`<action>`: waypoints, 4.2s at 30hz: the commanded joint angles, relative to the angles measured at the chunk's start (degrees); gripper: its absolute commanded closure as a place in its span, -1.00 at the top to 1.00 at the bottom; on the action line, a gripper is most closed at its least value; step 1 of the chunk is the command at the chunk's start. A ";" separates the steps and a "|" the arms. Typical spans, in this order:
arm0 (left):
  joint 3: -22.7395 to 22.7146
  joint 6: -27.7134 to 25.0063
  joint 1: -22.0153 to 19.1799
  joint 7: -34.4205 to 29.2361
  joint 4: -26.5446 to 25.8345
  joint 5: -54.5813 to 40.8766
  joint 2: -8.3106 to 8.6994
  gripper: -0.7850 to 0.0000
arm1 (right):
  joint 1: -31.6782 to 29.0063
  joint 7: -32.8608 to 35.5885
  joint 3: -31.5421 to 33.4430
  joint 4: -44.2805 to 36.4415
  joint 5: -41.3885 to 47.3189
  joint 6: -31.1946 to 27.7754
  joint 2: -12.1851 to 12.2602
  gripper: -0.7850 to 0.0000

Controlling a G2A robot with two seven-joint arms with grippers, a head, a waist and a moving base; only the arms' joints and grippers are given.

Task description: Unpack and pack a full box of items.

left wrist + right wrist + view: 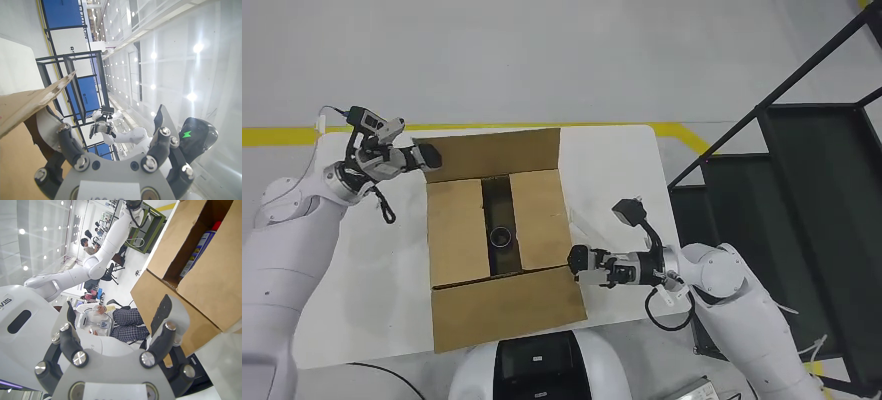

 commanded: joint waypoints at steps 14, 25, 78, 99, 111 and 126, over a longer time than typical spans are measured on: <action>12.51 0.07 -12.08 17.44 17.00 21.81 -6.78 1.00 | -0.47 -0.76 0.36 0.86 0.64 -0.93 0.60 1.00; 14.70 -1.12 -14.89 21.70 23.06 33.06 -7.96 1.00 | 1.11 -3.63 -2.13 1.77 -1.10 2.00 0.57 1.00; -22.46 0.88 20.94 -5.36 -20.58 16.20 10.00 1.00 | 35.01 -16.12 -40.49 23.20 -6.36 28.84 -11.34 1.00; -32.72 2.16 27.59 -7.43 -28.16 7.55 11.01 1.00 | 44.69 -17.84 -50.52 29.86 0.47 10.84 -20.97 1.00; -32.91 6.36 28.74 -10.02 -29.02 6.94 10.98 1.00 | 50.24 -20.59 -57.81 43.12 0.78 8.94 -30.05 1.00; -26.48 15.11 24.65 -4.23 -19.75 27.57 11.36 1.00 | 47.61 -17.54 -51.35 37.87 -3.61 8.82 -28.74 1.00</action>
